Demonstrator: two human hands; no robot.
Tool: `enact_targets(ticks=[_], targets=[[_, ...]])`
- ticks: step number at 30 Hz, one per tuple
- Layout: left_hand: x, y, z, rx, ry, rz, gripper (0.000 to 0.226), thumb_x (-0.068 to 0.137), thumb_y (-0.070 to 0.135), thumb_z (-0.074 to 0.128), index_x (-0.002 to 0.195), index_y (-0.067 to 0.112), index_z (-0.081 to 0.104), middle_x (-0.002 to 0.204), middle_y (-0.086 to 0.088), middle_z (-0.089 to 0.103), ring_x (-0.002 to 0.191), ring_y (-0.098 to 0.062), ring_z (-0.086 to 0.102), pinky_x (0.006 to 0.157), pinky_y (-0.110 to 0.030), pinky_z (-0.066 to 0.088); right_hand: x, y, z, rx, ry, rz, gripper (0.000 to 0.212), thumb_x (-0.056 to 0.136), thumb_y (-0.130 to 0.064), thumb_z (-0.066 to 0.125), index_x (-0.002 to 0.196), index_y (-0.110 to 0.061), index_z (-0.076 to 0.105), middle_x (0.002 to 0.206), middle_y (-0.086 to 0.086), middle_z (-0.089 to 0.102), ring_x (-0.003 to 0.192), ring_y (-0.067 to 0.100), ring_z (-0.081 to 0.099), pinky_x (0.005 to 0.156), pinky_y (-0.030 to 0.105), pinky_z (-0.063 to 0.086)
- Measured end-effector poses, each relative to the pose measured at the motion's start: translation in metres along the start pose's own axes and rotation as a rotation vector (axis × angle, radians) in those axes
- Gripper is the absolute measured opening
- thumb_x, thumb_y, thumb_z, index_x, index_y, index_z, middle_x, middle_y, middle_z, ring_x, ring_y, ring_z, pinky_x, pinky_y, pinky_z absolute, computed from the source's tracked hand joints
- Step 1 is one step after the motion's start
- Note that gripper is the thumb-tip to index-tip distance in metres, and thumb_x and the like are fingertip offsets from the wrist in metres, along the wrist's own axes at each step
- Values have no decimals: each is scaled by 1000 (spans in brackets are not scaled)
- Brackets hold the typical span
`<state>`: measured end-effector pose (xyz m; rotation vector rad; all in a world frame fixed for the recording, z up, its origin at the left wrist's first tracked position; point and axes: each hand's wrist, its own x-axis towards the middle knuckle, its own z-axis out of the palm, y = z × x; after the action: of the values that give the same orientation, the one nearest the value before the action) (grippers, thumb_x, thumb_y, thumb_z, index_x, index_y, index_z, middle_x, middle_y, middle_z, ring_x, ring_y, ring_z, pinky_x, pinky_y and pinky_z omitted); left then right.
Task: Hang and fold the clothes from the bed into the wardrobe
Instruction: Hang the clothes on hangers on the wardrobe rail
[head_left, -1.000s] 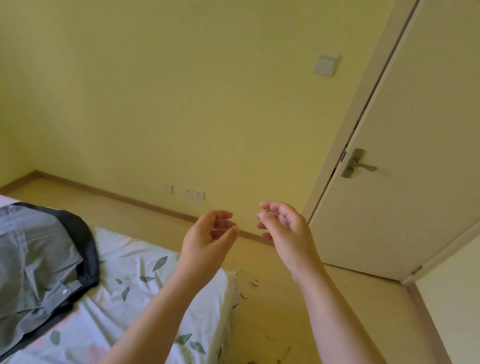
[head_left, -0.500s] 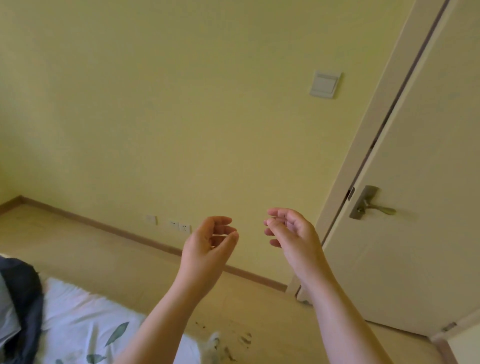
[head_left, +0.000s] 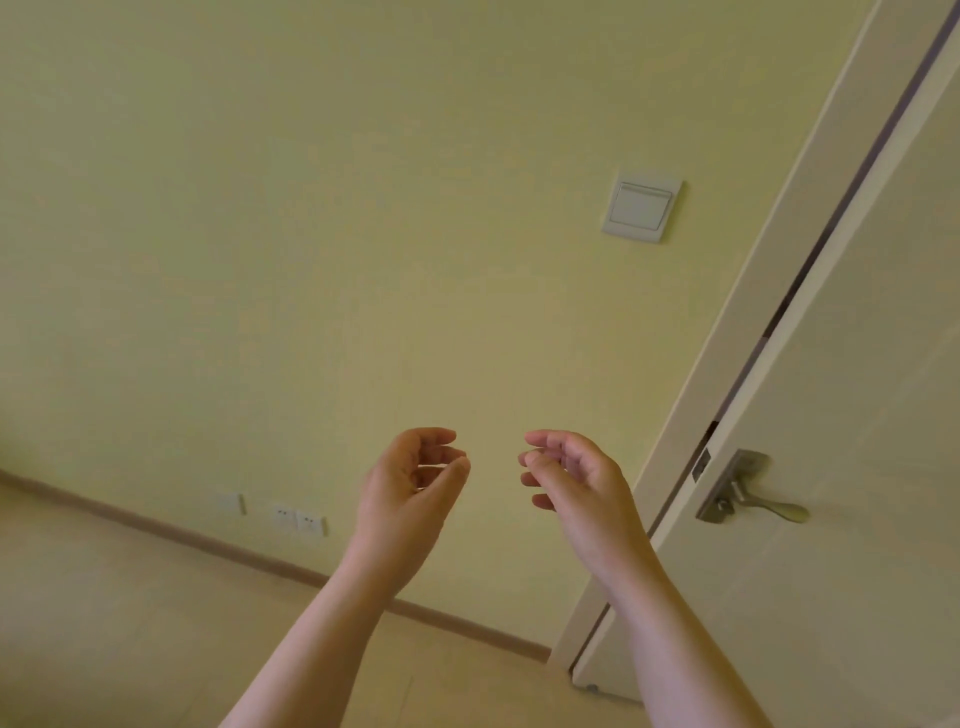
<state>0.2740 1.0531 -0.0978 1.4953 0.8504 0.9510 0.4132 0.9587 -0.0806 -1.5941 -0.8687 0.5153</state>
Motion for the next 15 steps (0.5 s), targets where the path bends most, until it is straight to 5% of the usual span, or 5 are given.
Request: enact_targets(ticks=[8,15], targets=[[87,-8,23,68,80,-10,21,88,19,65,106,30,62,94,7,71,85,-15,68,83,-46,57,100,18,5,34,-83,-8,13,94,-22,59,103,-28,66,100,2,69,91,20,67,80,36,58],[137,-22,43,111,290,-40,22,88,19,65,107,29,62,95,6,71,85,-13,68,81,-39,58,193,38,12,95,-296,-49,13,94,-21,59,102,-27,67,99,4,69,91,22,67,79,34,57]])
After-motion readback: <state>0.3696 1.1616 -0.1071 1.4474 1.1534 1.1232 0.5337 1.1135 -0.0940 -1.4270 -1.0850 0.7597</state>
